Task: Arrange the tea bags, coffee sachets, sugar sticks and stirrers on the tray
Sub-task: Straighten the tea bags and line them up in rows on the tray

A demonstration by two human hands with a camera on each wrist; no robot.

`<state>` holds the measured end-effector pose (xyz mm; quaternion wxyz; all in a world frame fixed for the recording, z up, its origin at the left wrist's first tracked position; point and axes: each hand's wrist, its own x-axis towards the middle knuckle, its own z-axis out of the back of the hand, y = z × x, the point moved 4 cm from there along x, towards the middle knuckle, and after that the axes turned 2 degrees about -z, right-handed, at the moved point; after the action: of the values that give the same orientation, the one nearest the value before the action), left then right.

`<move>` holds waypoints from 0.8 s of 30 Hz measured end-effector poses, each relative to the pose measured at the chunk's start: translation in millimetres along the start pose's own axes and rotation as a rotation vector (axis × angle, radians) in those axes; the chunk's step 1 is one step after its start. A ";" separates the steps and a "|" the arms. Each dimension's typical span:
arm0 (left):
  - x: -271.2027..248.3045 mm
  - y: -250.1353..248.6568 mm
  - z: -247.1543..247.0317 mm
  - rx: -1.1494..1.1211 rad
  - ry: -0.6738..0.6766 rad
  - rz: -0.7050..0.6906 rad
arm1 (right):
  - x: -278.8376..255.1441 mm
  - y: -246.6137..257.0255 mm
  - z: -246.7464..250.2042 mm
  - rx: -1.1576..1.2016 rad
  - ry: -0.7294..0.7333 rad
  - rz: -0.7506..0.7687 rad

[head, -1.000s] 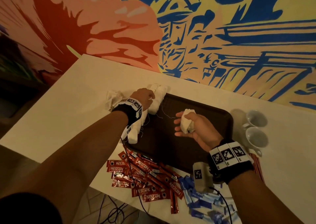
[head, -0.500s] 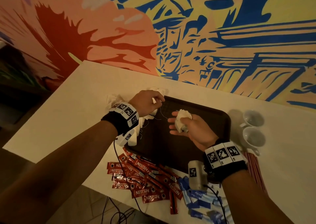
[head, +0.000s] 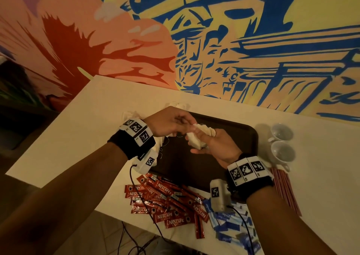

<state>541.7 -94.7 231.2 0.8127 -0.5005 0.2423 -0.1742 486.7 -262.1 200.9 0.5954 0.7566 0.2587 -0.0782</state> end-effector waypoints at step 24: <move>-3.8 86.1 34.7 0.388 -0.080 0.151 | 2.8 -23.7 10.0 -0.129 -0.235 0.024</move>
<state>561.8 -29.7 168.0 0.9136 -0.3214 0.2085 -0.1360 479.5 -267.0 176.5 0.6698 0.7055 0.1826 -0.1424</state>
